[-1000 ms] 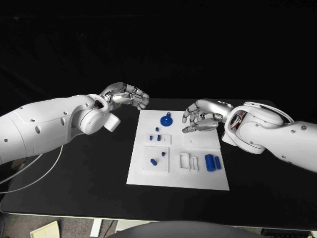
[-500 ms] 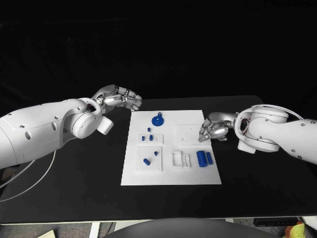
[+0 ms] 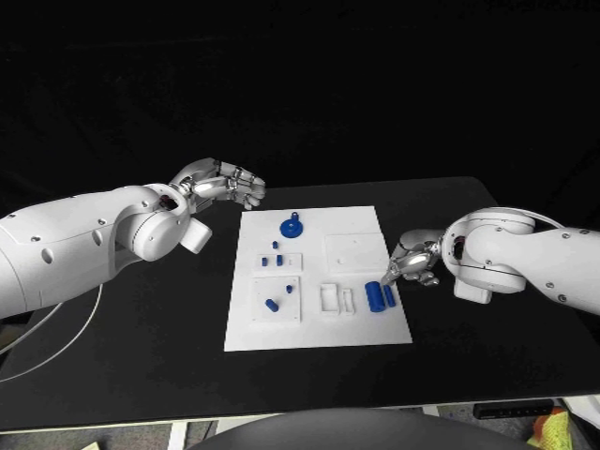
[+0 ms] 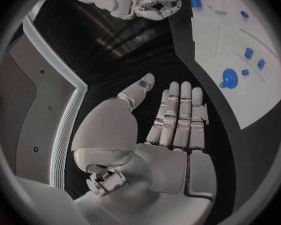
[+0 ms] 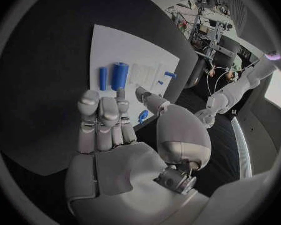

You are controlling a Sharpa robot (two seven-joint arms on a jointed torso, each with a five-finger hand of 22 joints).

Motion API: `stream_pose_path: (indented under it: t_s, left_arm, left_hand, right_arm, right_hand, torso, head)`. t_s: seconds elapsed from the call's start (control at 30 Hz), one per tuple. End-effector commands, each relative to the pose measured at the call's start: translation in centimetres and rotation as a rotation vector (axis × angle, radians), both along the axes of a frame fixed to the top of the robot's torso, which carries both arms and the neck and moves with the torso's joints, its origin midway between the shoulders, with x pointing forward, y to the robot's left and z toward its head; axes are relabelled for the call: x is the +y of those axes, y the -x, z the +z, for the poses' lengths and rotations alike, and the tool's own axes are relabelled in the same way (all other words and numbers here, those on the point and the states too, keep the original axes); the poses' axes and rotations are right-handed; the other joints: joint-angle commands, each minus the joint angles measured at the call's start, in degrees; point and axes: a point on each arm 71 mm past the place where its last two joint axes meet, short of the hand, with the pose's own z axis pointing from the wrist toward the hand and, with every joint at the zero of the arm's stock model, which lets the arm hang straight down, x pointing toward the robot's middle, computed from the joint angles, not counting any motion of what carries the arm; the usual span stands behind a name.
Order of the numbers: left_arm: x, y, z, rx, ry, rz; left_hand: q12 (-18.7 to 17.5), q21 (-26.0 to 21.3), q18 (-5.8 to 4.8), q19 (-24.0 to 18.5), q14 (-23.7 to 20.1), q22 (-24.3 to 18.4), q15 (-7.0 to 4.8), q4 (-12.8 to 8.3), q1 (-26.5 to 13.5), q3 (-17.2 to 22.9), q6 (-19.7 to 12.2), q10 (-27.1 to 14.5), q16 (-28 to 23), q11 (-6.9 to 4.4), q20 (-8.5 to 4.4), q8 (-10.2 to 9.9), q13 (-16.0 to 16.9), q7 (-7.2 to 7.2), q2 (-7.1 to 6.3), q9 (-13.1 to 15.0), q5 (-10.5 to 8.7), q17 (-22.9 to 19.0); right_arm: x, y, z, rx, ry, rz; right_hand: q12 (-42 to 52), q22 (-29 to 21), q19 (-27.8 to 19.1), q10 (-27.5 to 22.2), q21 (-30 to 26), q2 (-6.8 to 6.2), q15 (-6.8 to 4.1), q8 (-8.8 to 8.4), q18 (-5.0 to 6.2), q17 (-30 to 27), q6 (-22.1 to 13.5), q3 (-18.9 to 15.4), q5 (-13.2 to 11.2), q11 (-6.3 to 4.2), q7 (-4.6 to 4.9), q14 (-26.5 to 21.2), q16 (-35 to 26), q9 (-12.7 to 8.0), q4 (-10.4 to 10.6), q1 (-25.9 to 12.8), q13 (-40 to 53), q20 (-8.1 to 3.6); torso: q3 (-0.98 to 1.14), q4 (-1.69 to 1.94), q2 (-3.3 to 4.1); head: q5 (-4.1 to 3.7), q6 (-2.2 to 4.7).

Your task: Assemble the parts on the task board

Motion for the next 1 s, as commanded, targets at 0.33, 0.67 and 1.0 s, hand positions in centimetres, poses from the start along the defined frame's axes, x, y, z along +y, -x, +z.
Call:
stream_pose_path:
  t_s: [0.33, 0.67, 1.0]
  left_arm:
    - [-0.3, 0.1, 0.0, 0.0, 0.019, -0.019]
    - [-0.2, 0.1, 0.0, 0.005, 0.024, -0.018]
    - [-0.2, 0.1, 0.0, 0.006, 0.024, -0.019]
  left_hand:
    - [-0.1, -0.4, 0.55, -0.1, 0.5, 0.1, 0.07, 0.4, -0.6, -0.1, -0.5, -0.4, -0.4, 0.07, 0.27, 0.4, -0.1, 0.0, 0.12, -0.1, -0.01, 0.1]
    - [-0.1, -0.4, 0.56, -0.1, 0.5, 0.1, 0.07, 0.5, -0.6, -0.1, -0.6, -0.4, -0.5, 0.07, 0.26, 0.4, -0.1, 0.0, 0.14, -0.1, -0.01, 0.2]
    - [-0.1, -0.5, 0.57, -0.1, 0.5, 0.1, 0.07, 0.5, -0.6, -0.1, -0.6, -0.4, -0.5, 0.07, 0.26, 0.4, -0.1, 0.0, 0.14, -0.1, -0.01, 0.2]
  right_arm:
    - [1.0, 0.4, -2.2, 0.085, 0.026, -0.023]
    - [1.6, 0.2, -3.9, 0.097, 0.039, -0.017]
    - [2.6, 0.0, -4.0, 0.064, 0.044, -0.004]
  right_hand:
    - [0.3, 0.3, 1.2, 0.3, 0.5, -0.35, -0.12, 0.19, 3.54, 0.4, 0.7, -4.3, -0.2, -0.17, -0.05, 0.3, 0.8, 0.7, 0.7, -5.4, 0.6, -1.15]
    - [-0.1, 0.7, 0.4, 0.1, 0.6, 2.8, -0.23, -1.06, 3.54, 0.7, 0.6, -11.1, -0.1, -0.19, -0.15, -0.1, 0.9, 0.6, -3.1, -10.2, 1.4, -1.85]
    - [-0.2, 0.7, 0.3, 0.2, 0.6, 3.24, -0.31, -1.25, 3.54, 0.7, 0.9, -11.8, -0.1, -0.27, -0.24, -0.1, 0.9, 0.5, -4.1, -10.6, 1.5, -2.0]
  torso:
    - [-0.08, 0.02, 0.14]
    - [-0.18, -0.03, 0.24]
    - [-0.19, -0.01, 0.28]
  head:
    - [-0.25, -0.2]
    - [-0.17, -0.43]
    - [0.37, -0.66]
